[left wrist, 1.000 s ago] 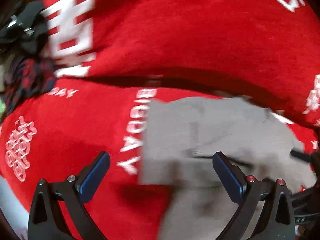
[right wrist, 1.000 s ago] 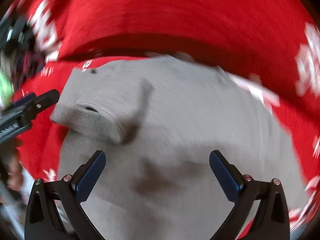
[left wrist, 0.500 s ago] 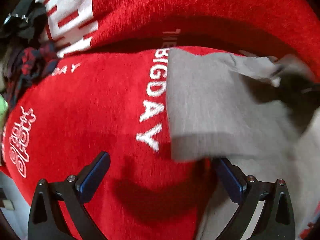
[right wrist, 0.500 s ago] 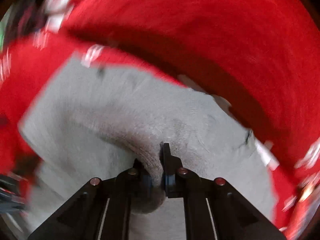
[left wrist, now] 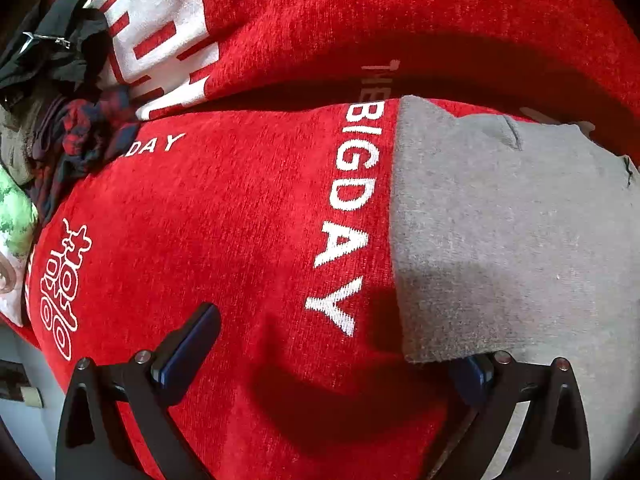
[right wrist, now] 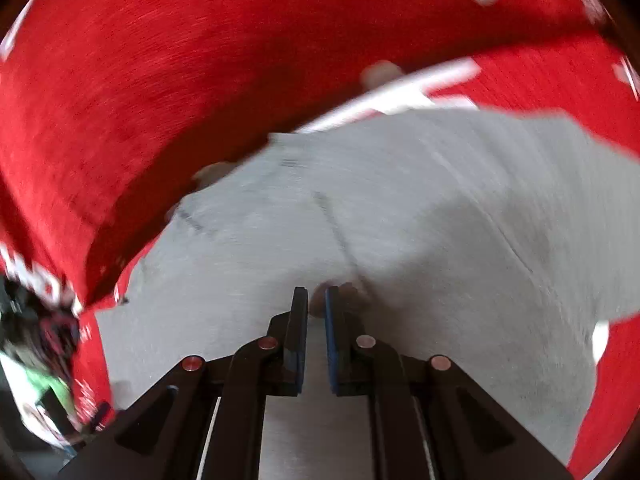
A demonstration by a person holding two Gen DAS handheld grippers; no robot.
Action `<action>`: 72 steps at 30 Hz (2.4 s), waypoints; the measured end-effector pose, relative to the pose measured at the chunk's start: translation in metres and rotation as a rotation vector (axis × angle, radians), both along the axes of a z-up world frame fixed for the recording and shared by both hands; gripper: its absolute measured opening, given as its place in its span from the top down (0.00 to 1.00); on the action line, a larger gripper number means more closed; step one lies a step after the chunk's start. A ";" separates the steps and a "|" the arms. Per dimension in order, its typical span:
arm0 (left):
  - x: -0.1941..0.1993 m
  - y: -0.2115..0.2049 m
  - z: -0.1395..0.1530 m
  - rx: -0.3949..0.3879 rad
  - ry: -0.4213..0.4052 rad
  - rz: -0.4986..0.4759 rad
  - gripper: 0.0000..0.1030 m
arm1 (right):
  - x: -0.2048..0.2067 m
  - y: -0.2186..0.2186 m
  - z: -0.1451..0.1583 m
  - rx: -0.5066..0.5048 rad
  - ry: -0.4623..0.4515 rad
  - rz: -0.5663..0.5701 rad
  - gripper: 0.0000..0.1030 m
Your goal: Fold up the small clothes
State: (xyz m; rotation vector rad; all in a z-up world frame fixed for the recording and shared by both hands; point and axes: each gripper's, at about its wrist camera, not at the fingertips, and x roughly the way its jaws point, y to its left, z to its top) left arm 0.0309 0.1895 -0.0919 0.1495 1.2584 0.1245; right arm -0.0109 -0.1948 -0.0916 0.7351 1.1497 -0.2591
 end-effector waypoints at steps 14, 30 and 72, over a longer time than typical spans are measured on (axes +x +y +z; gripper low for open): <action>-0.001 -0.008 0.000 0.034 0.007 0.000 0.00 | 0.027 0.012 -0.011 0.199 -0.062 -0.001 0.93; -0.032 0.002 0.028 0.002 0.053 -0.207 0.00 | -0.016 -0.036 -0.015 0.049 -0.021 -0.084 0.93; 0.086 0.019 0.027 -0.155 0.035 -0.100 0.41 | -0.040 0.037 0.002 0.310 -0.051 -0.035 0.50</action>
